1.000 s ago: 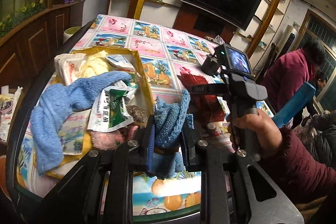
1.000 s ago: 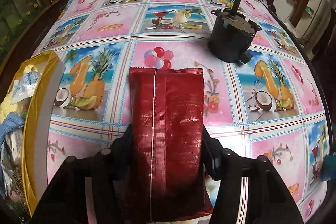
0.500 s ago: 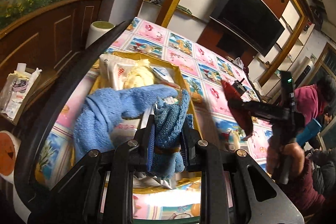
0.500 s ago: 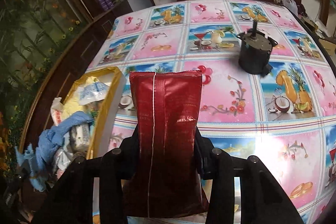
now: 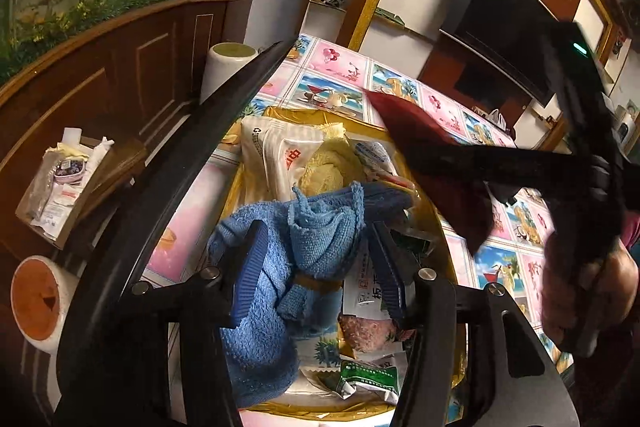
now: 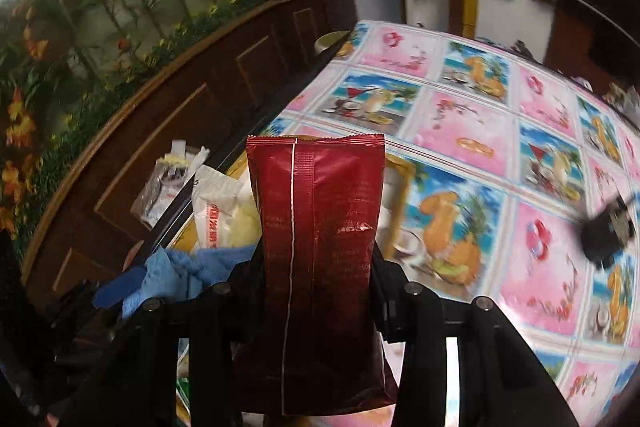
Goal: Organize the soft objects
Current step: 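Carry the blue glove and red foil bag into the tray and release both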
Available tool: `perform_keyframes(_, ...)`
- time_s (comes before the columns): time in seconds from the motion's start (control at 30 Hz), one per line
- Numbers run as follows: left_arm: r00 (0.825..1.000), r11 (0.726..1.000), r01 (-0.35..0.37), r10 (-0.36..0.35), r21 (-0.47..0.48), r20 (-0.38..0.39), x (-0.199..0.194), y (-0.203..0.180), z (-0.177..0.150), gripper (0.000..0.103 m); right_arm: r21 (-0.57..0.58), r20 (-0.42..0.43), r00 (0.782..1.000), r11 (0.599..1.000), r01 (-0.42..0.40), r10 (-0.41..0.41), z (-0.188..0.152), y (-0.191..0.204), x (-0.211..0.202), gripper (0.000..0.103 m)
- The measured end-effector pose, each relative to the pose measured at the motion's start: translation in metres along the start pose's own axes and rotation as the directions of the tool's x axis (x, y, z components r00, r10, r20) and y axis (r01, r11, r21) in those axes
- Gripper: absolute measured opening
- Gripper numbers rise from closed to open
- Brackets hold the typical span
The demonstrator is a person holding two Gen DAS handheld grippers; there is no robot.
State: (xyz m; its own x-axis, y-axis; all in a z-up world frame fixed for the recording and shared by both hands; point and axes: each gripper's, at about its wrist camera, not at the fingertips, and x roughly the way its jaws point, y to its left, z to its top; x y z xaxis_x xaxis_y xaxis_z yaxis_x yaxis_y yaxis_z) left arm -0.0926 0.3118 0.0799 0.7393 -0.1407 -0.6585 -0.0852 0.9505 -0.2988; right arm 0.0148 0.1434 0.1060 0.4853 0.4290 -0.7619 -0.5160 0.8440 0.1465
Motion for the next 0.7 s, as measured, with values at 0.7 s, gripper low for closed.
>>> perform_keyframes(0.7,0.999,0.999,-0.031,0.030,0.016,0.025,-0.017,-0.013,-0.019,0.052,-0.052,0.016,1.000,0.998,-0.022,0.023,0.045,0.019,0.036,0.060)
